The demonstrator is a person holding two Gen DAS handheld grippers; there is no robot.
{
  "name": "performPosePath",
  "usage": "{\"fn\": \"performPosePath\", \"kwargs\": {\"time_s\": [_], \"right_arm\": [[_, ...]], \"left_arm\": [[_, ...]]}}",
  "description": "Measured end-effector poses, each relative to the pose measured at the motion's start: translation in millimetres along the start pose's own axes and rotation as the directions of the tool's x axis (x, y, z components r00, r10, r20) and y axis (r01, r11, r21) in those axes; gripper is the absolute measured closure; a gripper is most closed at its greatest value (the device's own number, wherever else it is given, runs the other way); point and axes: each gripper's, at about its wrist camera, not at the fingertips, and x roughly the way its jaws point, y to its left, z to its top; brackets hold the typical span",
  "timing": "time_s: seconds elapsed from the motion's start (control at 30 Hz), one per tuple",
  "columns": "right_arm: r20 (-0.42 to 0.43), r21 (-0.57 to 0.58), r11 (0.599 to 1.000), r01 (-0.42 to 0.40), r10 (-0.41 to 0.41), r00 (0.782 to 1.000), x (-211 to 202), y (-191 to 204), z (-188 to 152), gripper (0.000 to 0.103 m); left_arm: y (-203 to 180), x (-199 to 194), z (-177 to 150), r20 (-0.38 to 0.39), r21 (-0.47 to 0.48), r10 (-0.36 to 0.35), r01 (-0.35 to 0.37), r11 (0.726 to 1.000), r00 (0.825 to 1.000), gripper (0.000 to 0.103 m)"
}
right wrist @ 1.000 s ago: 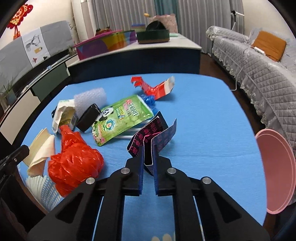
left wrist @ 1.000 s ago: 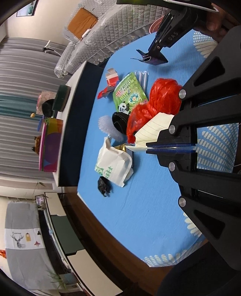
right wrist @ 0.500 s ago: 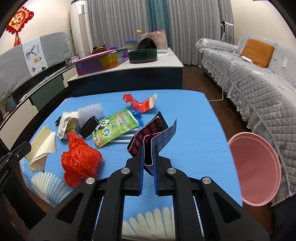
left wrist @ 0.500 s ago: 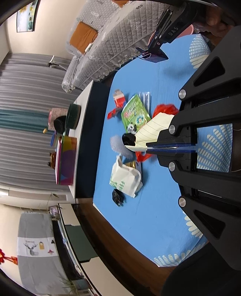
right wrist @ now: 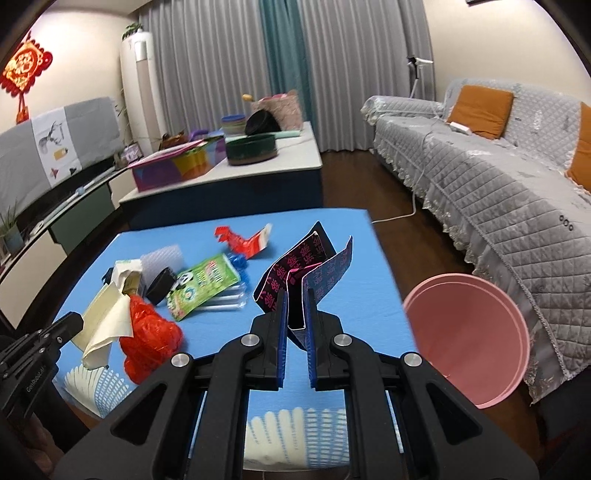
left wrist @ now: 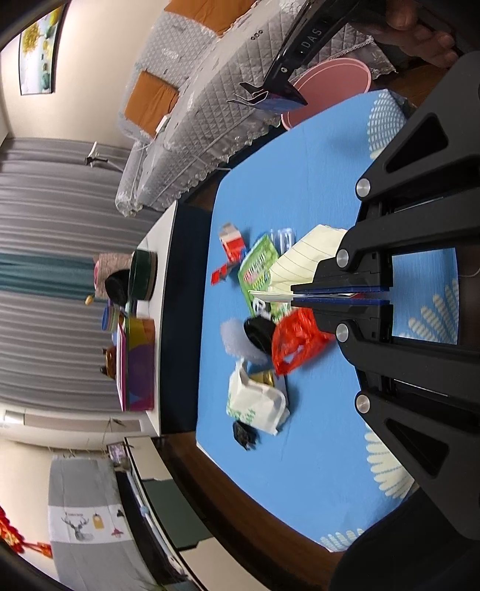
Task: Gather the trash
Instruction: 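Carry the card packet over the pink bin and open the right gripper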
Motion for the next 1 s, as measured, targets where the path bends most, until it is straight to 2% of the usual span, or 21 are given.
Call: {"fn": "performPosePath", "kwargs": {"time_s": [0.23,0.73,1.0], "right_arm": [[0.018,0.069,0.997,0.018,-0.020,1.000,-11,-33,5,0.094],[0.070,0.129,0.989,0.077,-0.087,0.994,-27,-81,22,0.094],[0.075,0.161,0.976,0.145,-0.158,0.985,-30,-116,28,0.094]], "left_arm": [[-29,1,3,-0.014,0.040,-0.035,0.036,0.999,0.999,0.102],[-95,16,19,-0.033,0.120,-0.132,0.135,0.983,0.991,0.102],[-130,32,31,-0.037,0.148,-0.184,0.187,0.971,0.982,0.102]]}}
